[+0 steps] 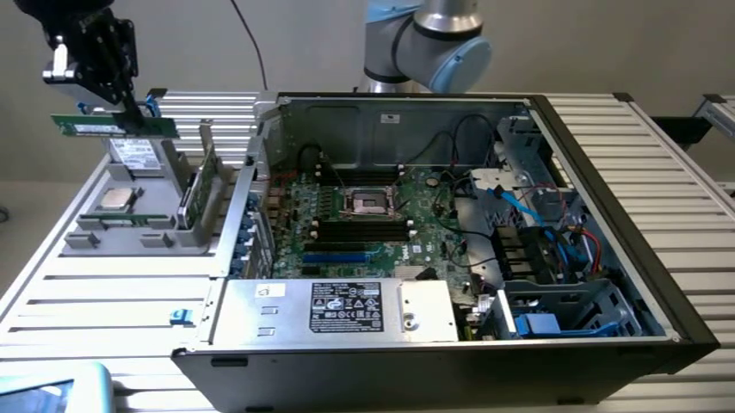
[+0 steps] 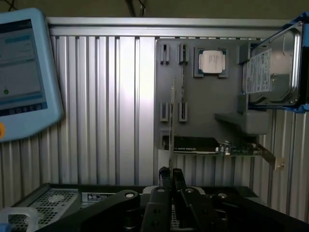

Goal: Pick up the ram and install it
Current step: 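Pick up the ram and move it above insertion slot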

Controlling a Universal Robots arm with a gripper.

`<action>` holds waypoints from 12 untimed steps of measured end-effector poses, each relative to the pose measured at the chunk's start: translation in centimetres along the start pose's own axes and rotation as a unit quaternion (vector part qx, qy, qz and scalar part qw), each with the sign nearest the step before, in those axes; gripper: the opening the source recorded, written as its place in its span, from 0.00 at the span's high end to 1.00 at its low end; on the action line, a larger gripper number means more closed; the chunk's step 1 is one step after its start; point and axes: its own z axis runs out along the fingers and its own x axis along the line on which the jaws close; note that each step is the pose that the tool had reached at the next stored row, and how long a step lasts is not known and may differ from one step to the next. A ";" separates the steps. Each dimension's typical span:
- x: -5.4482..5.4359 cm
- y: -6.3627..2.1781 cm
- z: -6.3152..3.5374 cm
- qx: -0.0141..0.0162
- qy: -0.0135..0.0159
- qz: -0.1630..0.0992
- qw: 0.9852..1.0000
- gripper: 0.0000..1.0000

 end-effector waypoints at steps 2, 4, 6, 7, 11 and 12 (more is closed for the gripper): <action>0.0 -0.90 -0.10 0.000 0.000 0.000 1.000 0.86; 0.0 -1.82 -0.35 0.000 0.000 0.000 1.000 0.86; 0.0 -2.70 -0.62 0.000 0.000 0.000 1.000 0.86; 0.0 -3.15 -0.76 0.000 0.000 0.000 1.000 0.86; 0.0 -4.99 -1.06 0.000 0.000 0.000 1.000 0.86; 0.0 -5.44 -1.09 0.000 0.000 0.000 1.000 0.86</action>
